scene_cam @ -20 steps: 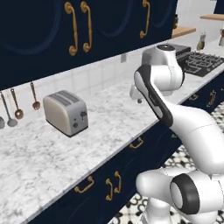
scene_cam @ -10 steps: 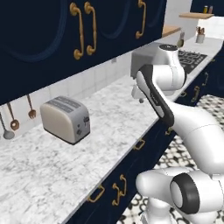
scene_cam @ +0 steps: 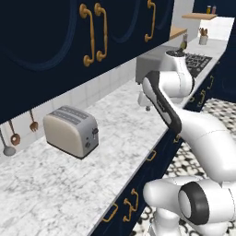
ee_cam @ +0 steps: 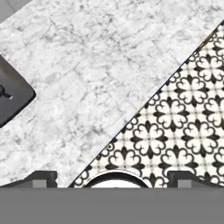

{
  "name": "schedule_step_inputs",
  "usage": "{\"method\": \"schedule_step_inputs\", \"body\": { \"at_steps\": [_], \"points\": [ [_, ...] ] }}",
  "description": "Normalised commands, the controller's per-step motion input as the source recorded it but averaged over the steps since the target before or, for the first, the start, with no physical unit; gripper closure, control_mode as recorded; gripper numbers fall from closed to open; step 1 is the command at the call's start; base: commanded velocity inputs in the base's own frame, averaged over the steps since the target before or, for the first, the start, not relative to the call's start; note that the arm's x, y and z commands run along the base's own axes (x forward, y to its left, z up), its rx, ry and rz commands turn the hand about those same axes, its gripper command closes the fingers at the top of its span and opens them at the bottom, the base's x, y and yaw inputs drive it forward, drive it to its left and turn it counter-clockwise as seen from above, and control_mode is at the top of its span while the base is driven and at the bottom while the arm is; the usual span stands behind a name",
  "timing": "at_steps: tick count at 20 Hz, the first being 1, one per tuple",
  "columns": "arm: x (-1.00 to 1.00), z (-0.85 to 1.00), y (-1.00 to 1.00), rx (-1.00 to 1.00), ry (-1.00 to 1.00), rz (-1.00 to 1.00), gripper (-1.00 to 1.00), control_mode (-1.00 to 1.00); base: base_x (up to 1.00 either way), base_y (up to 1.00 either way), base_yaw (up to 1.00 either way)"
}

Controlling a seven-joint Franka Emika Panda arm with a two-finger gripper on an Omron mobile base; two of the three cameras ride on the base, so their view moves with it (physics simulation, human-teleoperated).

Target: Take a straw from the drawer in front and place it inside the glass cup on the dining counter.

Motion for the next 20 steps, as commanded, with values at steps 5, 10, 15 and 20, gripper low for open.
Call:
{"method": "schedule_step_inputs", "body": {
  "at_steps": [5, 10, 15, 20],
  "points": [
    [0.0, -1.0, -0.89, 0.51, -0.07, -0.02, -1.0, -1.0, 0.0, 0.0, 0.0],
    [0.0, -0.99, -1.0, 0.66, 0.0, 0.0, -1.0, -1.0, 0.0, 0.0, 0.0],
    [0.0, -0.85, -0.83, 0.54, 0.06, 0.0, -1.0, -1.0, 0.0, 0.0, 0.0],
    [0.0, -0.11, -0.08, 0.11, 0.0, -0.02, -1.0, -1.0, 0.0, 0.0, 0.0]
  ]
}}
